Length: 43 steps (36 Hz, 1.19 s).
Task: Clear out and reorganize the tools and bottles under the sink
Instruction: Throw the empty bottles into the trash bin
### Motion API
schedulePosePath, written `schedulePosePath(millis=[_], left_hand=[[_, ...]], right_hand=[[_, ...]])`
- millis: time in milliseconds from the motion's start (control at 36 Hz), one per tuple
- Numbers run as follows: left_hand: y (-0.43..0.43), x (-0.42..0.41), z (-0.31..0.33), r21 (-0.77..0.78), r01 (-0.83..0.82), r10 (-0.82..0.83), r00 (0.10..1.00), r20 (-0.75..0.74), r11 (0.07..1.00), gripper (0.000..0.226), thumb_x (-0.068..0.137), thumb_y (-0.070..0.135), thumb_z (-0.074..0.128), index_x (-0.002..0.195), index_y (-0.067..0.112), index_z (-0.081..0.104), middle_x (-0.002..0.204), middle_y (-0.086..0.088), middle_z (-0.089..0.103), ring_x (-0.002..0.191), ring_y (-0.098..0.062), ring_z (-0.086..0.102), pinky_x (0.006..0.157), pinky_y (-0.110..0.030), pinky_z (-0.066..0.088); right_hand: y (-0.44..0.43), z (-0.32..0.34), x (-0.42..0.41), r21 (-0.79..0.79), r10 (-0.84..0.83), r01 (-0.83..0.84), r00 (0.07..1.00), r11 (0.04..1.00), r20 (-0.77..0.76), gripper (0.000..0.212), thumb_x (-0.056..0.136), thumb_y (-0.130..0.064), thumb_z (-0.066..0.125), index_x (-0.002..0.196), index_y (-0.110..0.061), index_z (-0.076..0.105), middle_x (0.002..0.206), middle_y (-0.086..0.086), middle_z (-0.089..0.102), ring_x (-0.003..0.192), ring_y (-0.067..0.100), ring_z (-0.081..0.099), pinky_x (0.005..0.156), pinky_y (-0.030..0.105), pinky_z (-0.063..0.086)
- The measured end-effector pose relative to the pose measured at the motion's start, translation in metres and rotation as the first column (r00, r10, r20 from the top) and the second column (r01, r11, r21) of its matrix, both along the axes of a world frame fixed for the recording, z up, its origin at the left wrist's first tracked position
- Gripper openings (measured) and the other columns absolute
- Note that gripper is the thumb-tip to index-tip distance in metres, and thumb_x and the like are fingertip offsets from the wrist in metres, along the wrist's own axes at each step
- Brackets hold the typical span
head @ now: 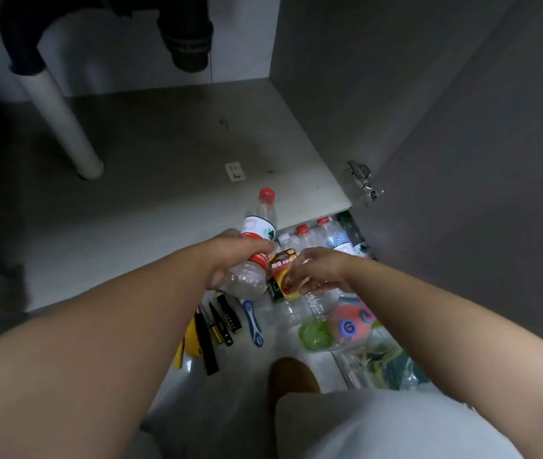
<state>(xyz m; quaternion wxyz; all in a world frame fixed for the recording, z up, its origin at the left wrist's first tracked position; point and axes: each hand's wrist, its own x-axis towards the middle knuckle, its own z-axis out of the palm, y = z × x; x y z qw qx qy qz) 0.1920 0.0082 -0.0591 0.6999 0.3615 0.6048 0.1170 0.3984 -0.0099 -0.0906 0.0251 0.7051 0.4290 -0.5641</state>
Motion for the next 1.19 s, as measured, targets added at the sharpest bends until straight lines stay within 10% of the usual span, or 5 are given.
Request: schedulePosePath(millis=[111, 222, 417, 1056, 1194], left_hand=[[0.001, -0.028, -0.01, 0.046, -0.084, 0.087, 0.994, -0.066, 0.995, 0.068, 0.078, 0.024, 0.085, 0.135, 0.016, 0.048, 0.115, -0.016, 0.068, 0.097, -0.033, 0.073, 0.084, -0.05, 0.061], [-0.004, -0.043, -0.02, 0.016, -0.126, 0.127, 0.99, -0.057, 0.992, 0.067, 0.08, 0.024, 0.085, 0.135, 0.018, 0.048, 0.116, -0.016, 0.069, 0.099, -0.034, 0.073, 0.086, -0.054, 0.06], [-0.012, -0.042, -0.034, 0.003, -0.141, 0.141, 0.989, -0.049, 0.99, 0.069, 0.078, 0.029, 0.086, 0.135, 0.021, 0.049, 0.116, -0.013, 0.069, 0.099, -0.031, 0.072, 0.086, -0.052, 0.06], [-0.073, 0.112, 0.123, 0.329, 0.071, -0.121, 0.984, 0.134, 0.942, 0.041, 0.08, 0.027, 0.081, 0.114, 0.007, 0.07, 0.097, -0.02, 0.077, 0.084, -0.035, 0.075, 0.082, -0.048, 0.061], [-0.12, 0.158, 0.181, 0.334, 0.329, -0.368, 0.928, 0.061, 0.883, 0.038, 0.081, 0.023, 0.081, 0.112, 0.007, 0.066, 0.095, -0.017, 0.078, 0.082, -0.031, 0.076, 0.077, -0.042, 0.062]], right_hand=[[-0.003, -0.049, -0.003, 0.112, 0.066, -0.116, 0.925, 0.987, 0.375, 0.079, 0.082, -0.043, 0.077, 0.141, -0.007, 0.039, 0.132, 0.018, 0.057, 0.119, 0.033, 0.058, 0.094, 0.039, 0.051], [-0.002, -0.081, -0.014, 0.097, 0.023, -0.073, 0.896, 0.993, 0.443, 0.113, 0.068, -0.067, 0.077, 0.151, -0.008, 0.027, 0.147, 0.019, 0.044, 0.135, 0.036, 0.046, 0.109, 0.046, 0.043], [-0.001, -0.112, -0.035, 0.157, 0.016, -0.159, 0.751, 0.975, 0.66, 0.108, 0.061, -0.064, 0.081, 0.141, -0.011, 0.032, 0.138, 0.014, 0.041, 0.129, 0.032, 0.044, 0.104, 0.045, 0.042], [-0.117, 0.102, 0.075, 0.75, -0.432, 0.12, 0.871, 0.651, 0.236, 0.058, 0.065, -0.055, 0.069, 0.111, -0.022, 0.059, 0.111, 0.003, 0.054, 0.101, 0.011, 0.041, 0.094, 0.029, 0.044], [-0.196, 0.156, 0.114, 0.753, -0.51, 0.275, 0.855, 0.597, 0.092, 0.08, 0.063, -0.049, 0.074, 0.133, -0.023, 0.047, 0.112, -0.002, 0.041, 0.106, 0.015, 0.051, 0.092, 0.024, 0.041]])
